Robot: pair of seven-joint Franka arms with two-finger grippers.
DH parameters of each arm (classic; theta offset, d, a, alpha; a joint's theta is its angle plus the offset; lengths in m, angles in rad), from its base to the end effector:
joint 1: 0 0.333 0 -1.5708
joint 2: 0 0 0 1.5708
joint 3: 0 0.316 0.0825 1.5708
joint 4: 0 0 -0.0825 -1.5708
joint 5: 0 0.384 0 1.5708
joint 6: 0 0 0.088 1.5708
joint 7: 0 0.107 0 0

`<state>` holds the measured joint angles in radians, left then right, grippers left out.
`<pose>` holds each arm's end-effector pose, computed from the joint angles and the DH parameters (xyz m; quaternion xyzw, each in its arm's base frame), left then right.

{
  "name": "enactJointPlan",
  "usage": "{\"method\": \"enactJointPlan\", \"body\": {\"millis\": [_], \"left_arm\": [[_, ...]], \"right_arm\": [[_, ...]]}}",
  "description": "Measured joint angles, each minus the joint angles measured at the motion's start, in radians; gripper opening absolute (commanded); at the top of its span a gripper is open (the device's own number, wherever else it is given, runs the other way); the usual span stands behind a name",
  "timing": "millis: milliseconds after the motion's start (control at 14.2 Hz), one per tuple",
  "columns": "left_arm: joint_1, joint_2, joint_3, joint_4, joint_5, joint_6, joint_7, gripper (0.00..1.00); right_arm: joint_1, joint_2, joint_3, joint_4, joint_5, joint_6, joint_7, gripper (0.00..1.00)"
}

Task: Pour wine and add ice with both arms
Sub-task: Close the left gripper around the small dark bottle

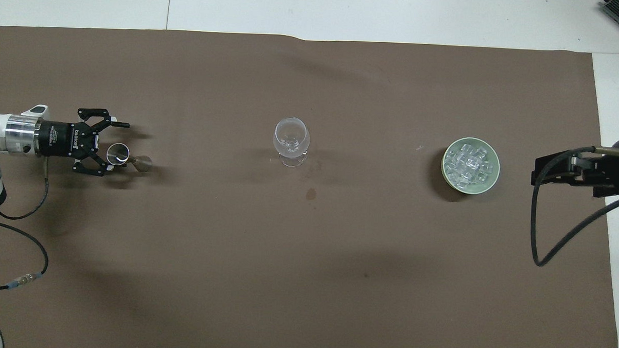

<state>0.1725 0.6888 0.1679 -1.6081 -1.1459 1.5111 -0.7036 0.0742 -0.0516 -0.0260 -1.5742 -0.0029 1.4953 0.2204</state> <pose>0.6359 0.1017 0.2367 0.6113 0.5559 -0.3968 0.3998 0.5301 0.0248 0.6444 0.9962 -0.0860 -0.0134 0.0026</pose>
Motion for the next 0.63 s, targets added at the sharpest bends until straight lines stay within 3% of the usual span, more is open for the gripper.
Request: {"method": "enactJointPlan", "body": {"millis": [632], "left_arm": [[-0.025, 0.002, 0.004, 0.000, -0.007, -0.003, 0.008, 1.00]], "right_arm": [[0.000, 0.000, 0.000, 0.000, 0.000, 0.000, 0.000, 1.00]]}}
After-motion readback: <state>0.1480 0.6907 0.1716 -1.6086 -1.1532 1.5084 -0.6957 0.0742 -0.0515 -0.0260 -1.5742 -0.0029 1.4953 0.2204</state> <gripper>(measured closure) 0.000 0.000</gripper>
